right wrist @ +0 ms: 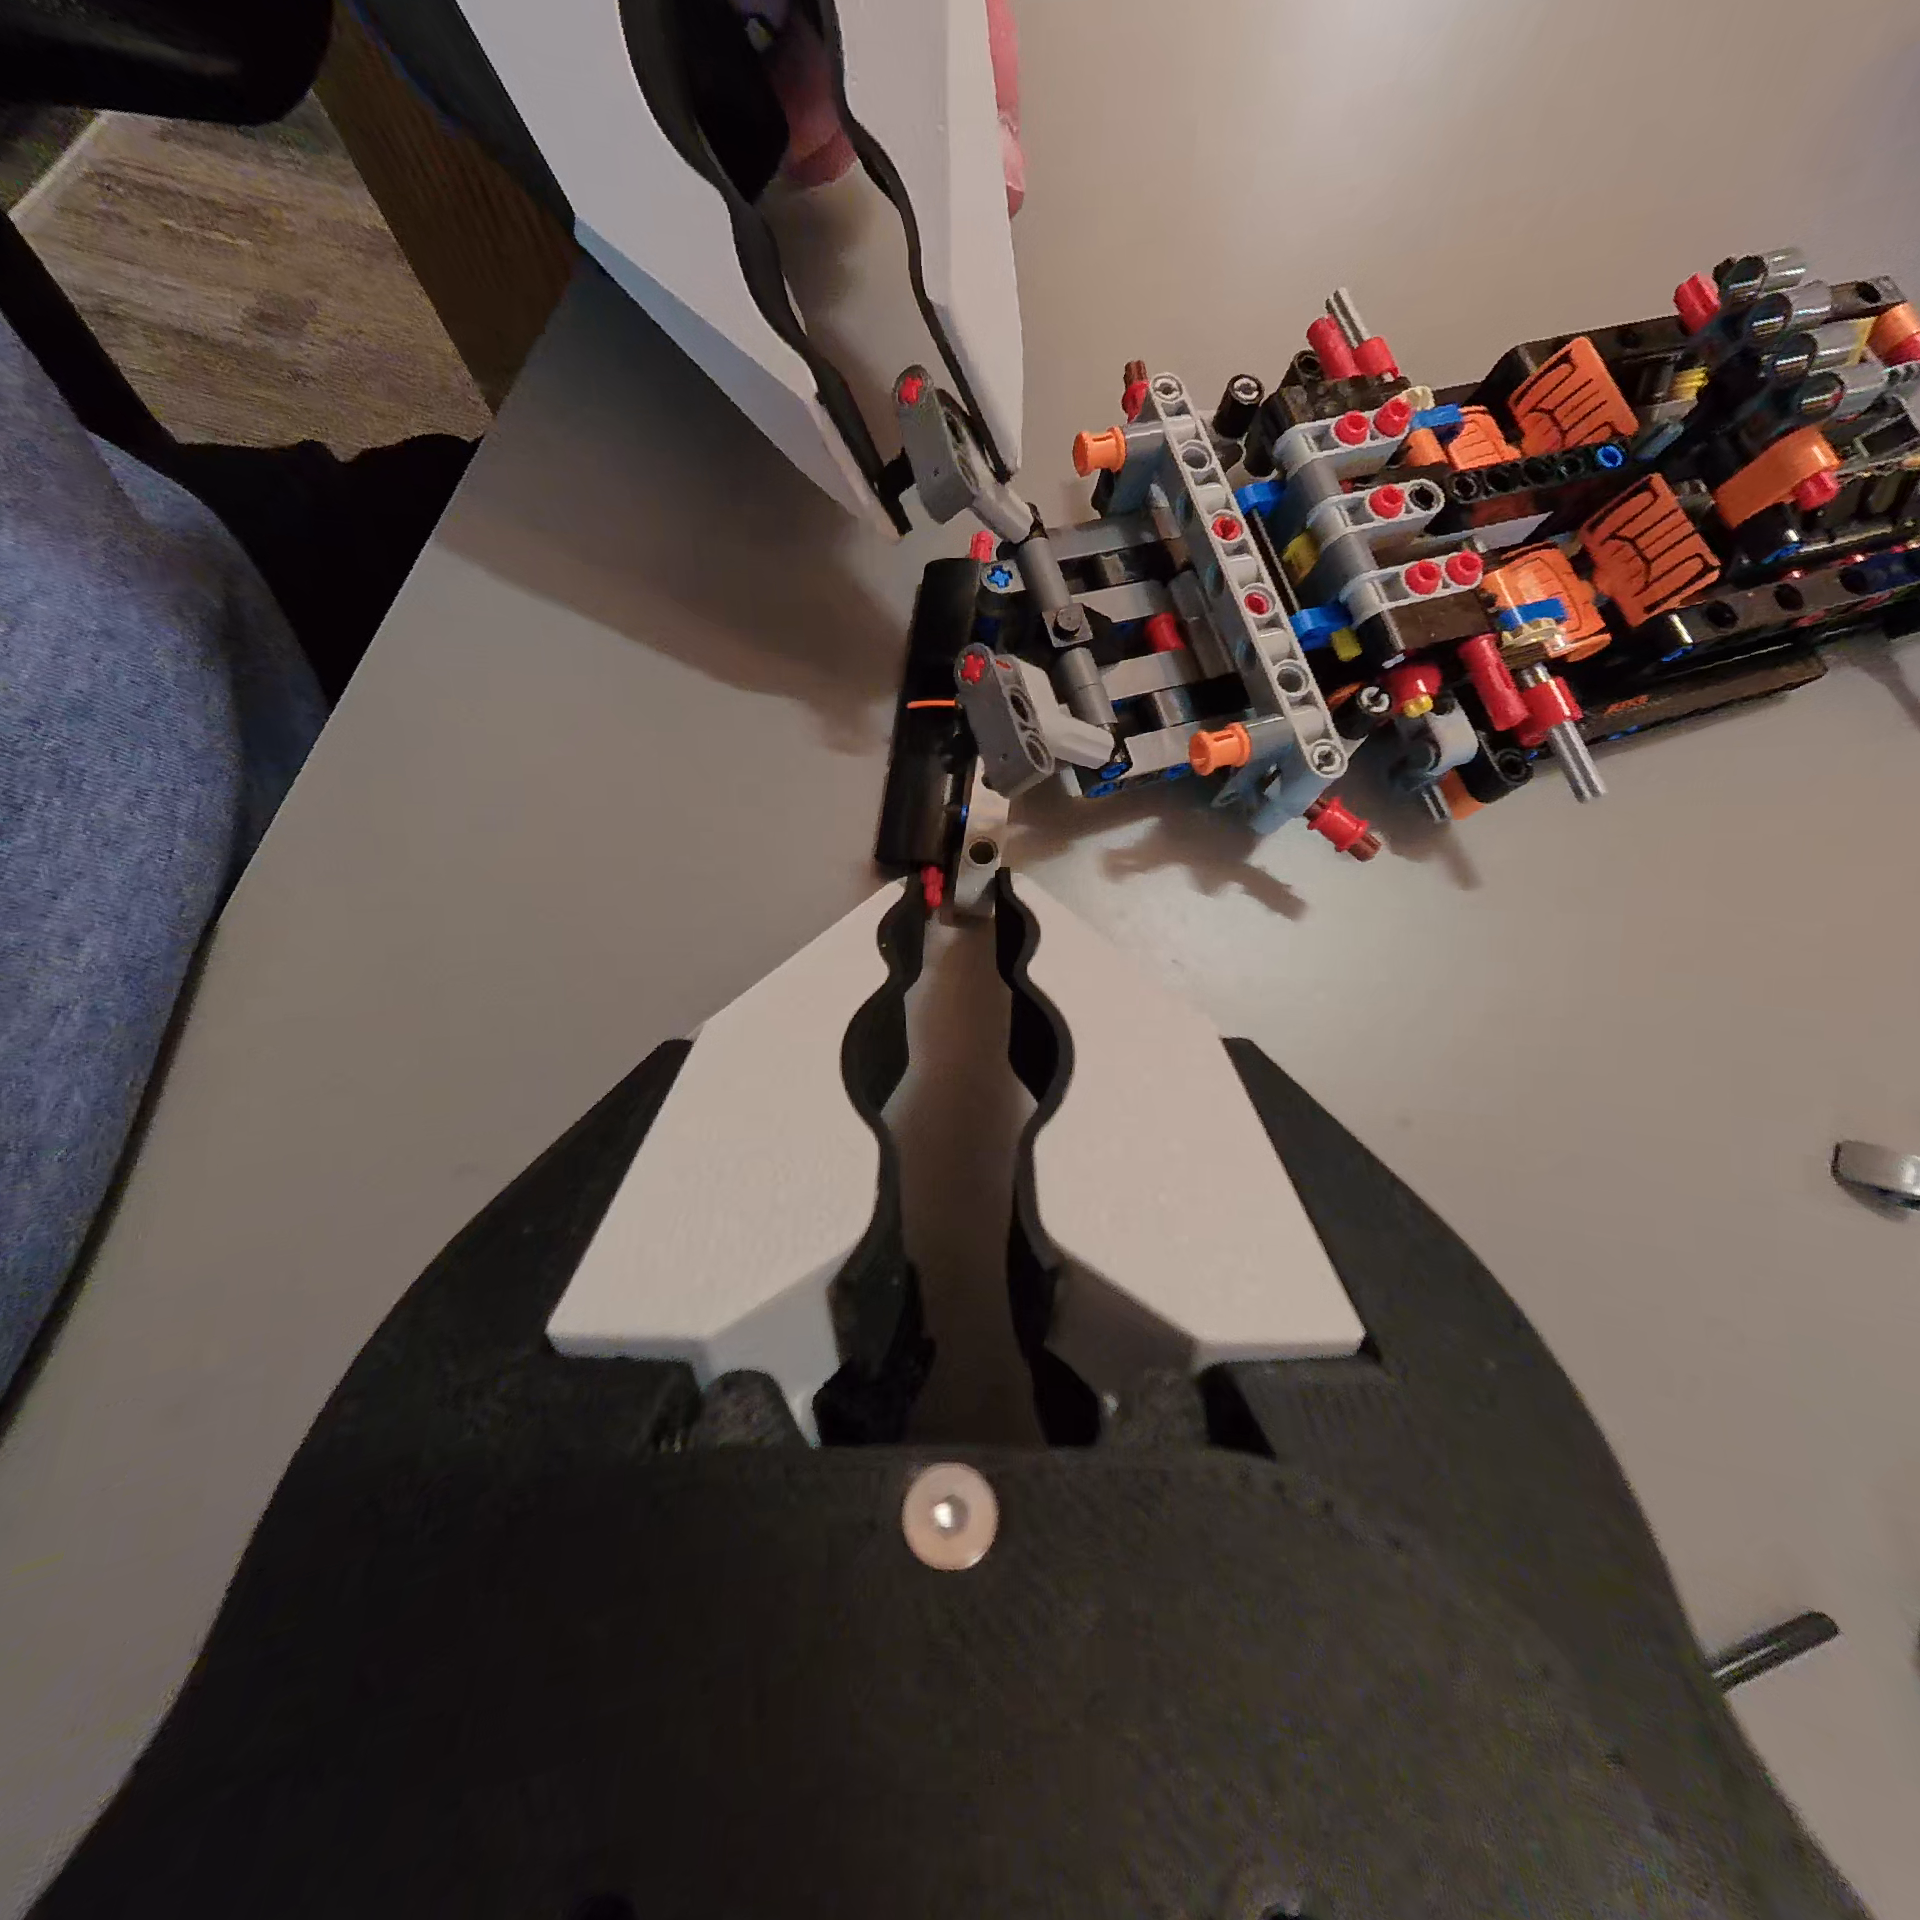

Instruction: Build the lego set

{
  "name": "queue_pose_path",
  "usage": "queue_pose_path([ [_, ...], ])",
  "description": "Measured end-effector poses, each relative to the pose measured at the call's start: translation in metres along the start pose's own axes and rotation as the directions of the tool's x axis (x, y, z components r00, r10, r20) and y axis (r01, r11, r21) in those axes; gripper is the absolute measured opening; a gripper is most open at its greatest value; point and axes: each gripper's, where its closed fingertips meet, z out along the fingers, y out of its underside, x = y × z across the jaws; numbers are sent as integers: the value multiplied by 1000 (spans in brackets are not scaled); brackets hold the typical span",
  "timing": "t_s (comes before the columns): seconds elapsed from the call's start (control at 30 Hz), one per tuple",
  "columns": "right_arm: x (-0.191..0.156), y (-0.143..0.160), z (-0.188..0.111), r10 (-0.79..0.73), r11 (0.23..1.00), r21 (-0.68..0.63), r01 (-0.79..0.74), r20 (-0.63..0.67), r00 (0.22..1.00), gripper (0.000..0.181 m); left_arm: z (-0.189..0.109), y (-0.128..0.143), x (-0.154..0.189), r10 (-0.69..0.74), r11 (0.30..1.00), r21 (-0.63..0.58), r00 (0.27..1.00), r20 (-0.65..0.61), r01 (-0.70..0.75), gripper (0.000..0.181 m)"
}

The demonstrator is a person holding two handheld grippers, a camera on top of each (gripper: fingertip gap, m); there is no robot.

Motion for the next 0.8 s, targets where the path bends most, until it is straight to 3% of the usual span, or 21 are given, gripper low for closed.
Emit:
queue_pose_path([
  [0.03,1,0,-1,-1,1000,-1,1,4,1000,10,-1,-1,-1,-8,1000,5,1000,1,8,15],
  [0.43,11,2,-1,-46,999,1,46,100,994,10,-6,-9,-11,-90,995,47,996,-4,90,15],
  [0.8,15,1,0,-144,990,17,143,220,965,10,-6,-10,-10,-69,997,42,998,1,69,15],
])
